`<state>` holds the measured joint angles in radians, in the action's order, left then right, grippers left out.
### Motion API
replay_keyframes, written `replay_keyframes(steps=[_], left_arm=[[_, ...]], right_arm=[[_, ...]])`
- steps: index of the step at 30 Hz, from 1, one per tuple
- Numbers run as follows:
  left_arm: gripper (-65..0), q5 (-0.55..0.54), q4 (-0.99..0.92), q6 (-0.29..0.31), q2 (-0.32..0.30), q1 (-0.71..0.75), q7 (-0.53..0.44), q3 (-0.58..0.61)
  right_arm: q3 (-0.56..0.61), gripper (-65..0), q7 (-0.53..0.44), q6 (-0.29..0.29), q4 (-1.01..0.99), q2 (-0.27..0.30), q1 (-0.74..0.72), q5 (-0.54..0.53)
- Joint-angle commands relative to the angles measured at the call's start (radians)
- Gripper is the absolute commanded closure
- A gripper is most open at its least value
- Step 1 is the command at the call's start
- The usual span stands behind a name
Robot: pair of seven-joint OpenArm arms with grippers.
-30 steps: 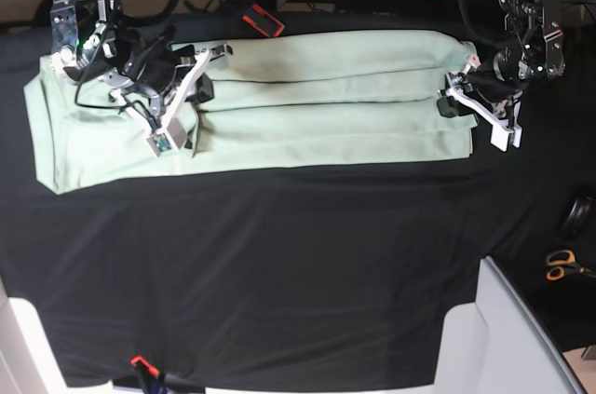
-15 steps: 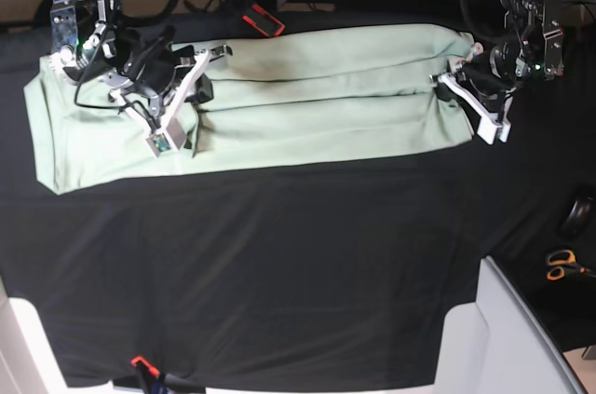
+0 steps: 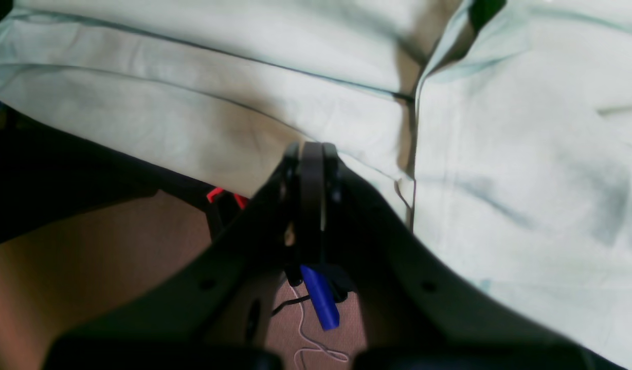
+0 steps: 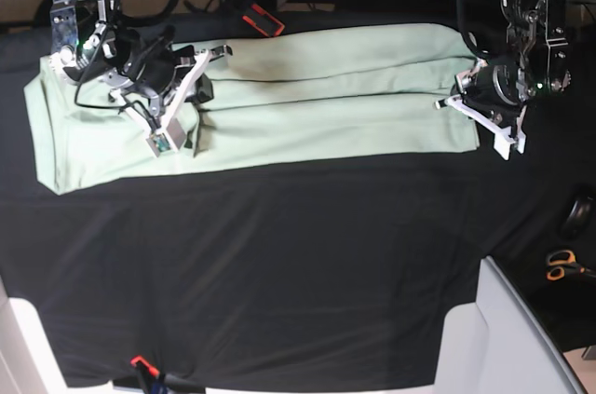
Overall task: Fold the T-shirt properly
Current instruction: 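Lower the left gripper and grasp the opposite end of the folded shirt, then drag the held end with the left gripper toward the right gripper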
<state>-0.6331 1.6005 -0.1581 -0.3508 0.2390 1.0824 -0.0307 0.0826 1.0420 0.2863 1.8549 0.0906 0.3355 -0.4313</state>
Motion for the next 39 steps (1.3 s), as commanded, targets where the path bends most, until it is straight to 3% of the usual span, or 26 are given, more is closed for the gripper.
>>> replay_keyframes(steps=[1, 9, 13, 22, 26, 39], left_arm=[[0.0, 0.032, 0.048, -0.01, 0.002, -0.003, 0.003, 0.008], [0.0, 0.379, 0.208, -0.136, 0.123, -0.007, 0.155, 0.165], [0.0, 0.526, 0.211, -0.137, 0.187, -0.01, 0.207, 0.254], [0.0, 0.889, 0.209, -0.133, 0.302, -0.007, 0.21, 0.441], [0.0, 0.938, 0.206, -0.131, 0.336, -0.011, 0.21, 0.495], [0.0, 0.931, 0.079, -0.131, 0.404, -0.106, 0.209, 0.621]], right_arm=[[-0.002, -0.3, -0.015, 0.004, 0.016, 0.002, -0.005, -0.013], [-0.002, -0.3, -0.015, 0.004, 0.016, 0.002, 0.001, -0.013], [-0.002, -0.3, -0.015, 0.004, 0.016, 0.002, 0.009, -0.013], [-0.004, -0.3, -0.015, 0.004, 0.016, 0.002, 0.023, -0.013], [-0.004, -0.3, -0.015, 0.004, 0.016, 0.002, 0.024, -0.013], [-0.004, -0.3, -0.015, 0.004, 0.016, 0.002, 0.024, -0.013]])
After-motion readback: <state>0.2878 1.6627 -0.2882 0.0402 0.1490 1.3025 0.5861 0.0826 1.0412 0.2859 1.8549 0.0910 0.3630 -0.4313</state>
